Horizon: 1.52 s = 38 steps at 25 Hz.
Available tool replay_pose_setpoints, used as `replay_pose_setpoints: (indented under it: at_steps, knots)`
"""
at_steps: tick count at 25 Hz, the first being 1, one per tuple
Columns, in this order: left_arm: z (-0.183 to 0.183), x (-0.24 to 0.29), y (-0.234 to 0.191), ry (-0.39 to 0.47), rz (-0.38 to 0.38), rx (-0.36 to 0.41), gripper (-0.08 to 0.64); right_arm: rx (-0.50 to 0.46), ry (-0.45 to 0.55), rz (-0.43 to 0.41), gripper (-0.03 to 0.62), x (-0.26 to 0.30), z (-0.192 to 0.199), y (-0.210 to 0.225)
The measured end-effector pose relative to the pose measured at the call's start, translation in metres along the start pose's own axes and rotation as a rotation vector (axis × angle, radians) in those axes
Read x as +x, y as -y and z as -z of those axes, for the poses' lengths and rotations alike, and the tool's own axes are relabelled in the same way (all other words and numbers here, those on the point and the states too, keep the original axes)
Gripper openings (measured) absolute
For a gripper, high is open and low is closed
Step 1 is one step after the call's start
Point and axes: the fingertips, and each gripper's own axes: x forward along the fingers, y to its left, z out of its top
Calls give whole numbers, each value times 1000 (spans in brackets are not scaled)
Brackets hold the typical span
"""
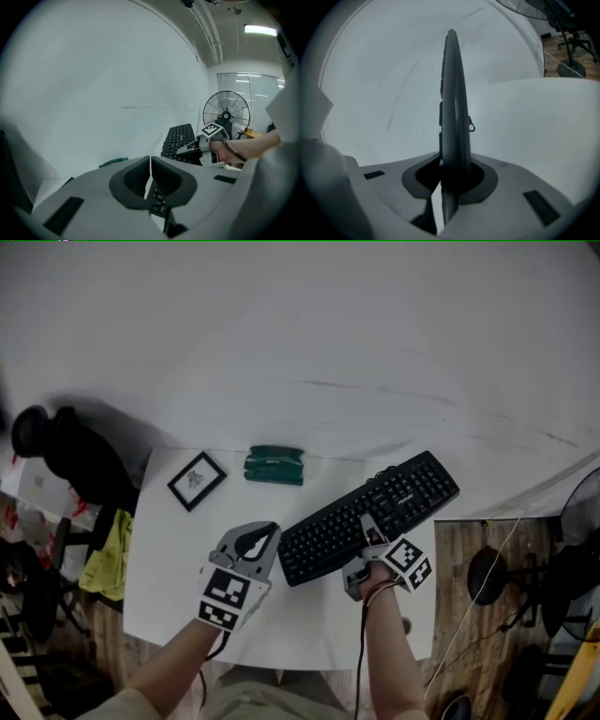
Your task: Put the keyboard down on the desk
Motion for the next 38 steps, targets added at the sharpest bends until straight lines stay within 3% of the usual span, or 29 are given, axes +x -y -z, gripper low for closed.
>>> replay_pose_setpoints:
  at_steps: [10, 15, 18, 22, 27, 29, 33, 38]
  knots:
    - [53, 27, -17, -89, -15, -57, 29, 206, -36, 46, 114, 47, 10, 54]
    - [70, 28, -13, -126, 7, -81, 29, 221, -48, 69, 149, 49, 10, 52]
    - [74, 27, -13, -138, 11, -99, 29, 185, -93, 92, 221, 52, 15, 52]
    - [79, 27, -9, -176, 21, -57, 29, 177, -162, 158, 326, 46, 24, 67]
    - [86, 21, -7, -230, 5, 124, 29, 124, -244, 216, 346, 42, 31, 72]
    - [86, 17, -4, -239, 11, 159, 29, 113, -265, 241, 387, 42, 32, 71]
    - [89, 9, 6, -253, 44, 164, 29, 47, -262, 312, 466, 33, 37, 74]
    - [104, -6, 12, -290, 68, 162, 29, -57, -259, 418, 483, 14, 53, 85]
